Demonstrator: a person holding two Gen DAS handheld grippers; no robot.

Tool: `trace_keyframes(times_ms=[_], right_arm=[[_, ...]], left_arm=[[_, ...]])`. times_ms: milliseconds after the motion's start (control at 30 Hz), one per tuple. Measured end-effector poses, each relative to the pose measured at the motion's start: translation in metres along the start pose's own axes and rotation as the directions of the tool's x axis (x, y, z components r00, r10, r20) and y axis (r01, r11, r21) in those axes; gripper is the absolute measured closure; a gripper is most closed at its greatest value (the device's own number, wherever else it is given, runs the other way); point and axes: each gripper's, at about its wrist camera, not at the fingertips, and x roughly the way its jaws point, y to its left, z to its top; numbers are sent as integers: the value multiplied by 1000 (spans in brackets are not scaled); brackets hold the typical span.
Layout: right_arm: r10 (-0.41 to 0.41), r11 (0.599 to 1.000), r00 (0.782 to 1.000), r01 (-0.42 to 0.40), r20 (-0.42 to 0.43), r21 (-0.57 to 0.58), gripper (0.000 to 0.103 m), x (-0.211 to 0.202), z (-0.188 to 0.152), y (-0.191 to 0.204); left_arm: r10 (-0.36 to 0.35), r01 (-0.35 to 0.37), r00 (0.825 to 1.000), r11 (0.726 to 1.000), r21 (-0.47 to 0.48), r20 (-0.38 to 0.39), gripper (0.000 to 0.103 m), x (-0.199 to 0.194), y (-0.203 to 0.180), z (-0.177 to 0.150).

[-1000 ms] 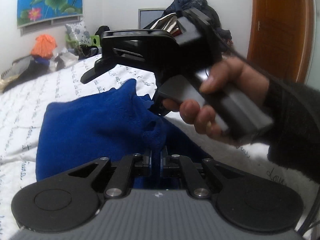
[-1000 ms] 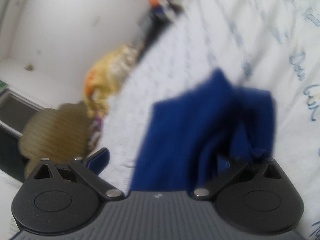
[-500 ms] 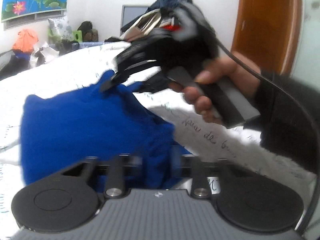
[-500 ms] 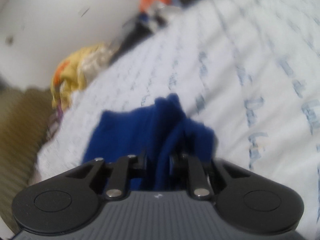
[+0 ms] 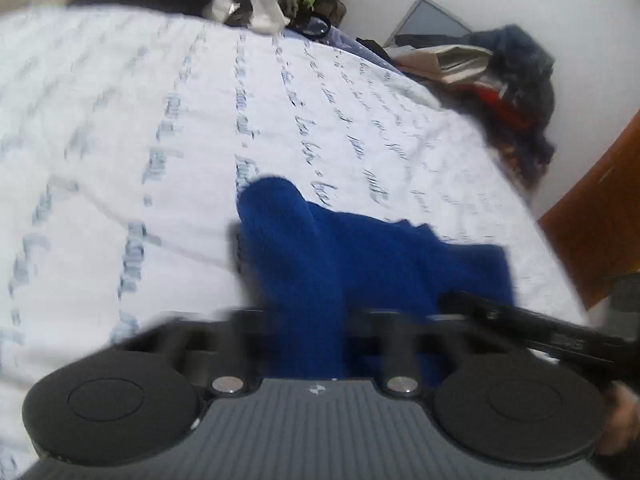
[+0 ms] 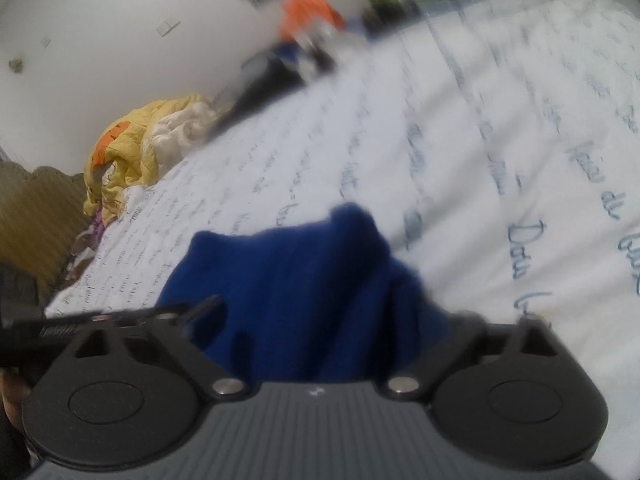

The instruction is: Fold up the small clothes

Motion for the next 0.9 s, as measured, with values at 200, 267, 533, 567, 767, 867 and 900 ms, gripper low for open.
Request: trace_keyframes(times_ms=[200, 267, 533, 567, 767, 867, 900], right_arm=[[145, 989, 987, -148, 71, 30, 83, -38, -5, 28], [225, 973, 971, -228, 77, 33, 83, -41, 2, 47], [199, 950, 978, -178, -60, 258, 34, 8, 4, 45], [228, 949, 971, -205, -76, 239, 34, -2, -4, 43], [241, 954, 958, -204, -156, 221, 35, -40, -62, 39], [218, 971, 956, -192, -197, 144, 88, -37, -68, 61], [213, 974, 954, -191, -212, 119, 88, -34, -68, 67]], left_arm=[[3, -22, 986, 994, 109, 169, 85, -89, -14, -26], [33, -57, 983, 990, 131, 182, 85, -108, -6, -16], [88, -91, 993, 995, 31, 83, 53, -125, 46, -13], [71, -73, 994, 997, 22, 78, 41, -133, 51, -29], [-30, 27, 999, 996, -80, -32, 51, -141, 58, -108], [18, -21, 998, 998, -53, -62, 94, -138, 47, -109], [32, -34, 998, 999, -34, -57, 94, -142, 46, -109]])
